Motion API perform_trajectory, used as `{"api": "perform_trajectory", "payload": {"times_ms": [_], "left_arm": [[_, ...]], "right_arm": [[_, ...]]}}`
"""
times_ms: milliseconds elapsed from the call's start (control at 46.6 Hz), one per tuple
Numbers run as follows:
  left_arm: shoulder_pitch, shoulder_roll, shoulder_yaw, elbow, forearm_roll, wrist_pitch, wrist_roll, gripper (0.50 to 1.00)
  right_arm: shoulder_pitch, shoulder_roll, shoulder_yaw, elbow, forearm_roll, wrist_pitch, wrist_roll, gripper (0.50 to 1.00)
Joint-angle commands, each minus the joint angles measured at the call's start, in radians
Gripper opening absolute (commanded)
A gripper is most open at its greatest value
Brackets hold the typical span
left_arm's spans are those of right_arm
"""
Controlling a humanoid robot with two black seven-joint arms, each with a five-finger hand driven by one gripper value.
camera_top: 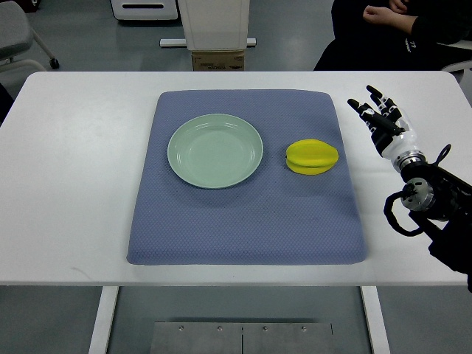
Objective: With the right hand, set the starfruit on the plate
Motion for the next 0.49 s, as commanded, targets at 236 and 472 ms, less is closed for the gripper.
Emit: {"api": "perform_trajectory", "payload": {"times_ms": [236,472], "left_arm": [[-0.002,0.0,-0.001,0.002,-0.001,0.005,-0.001,1.0],[0.006,0.0,-0.001,0.002,0.0,0.005,0.0,1.0]], "right_arm": [[0.0,-0.002,0.0,0.0,-0.001,0.0,0.002,1.0],[0.003,-0.005,0.003,-0.002,0.001,-0.002,0.0,1.0]]}}
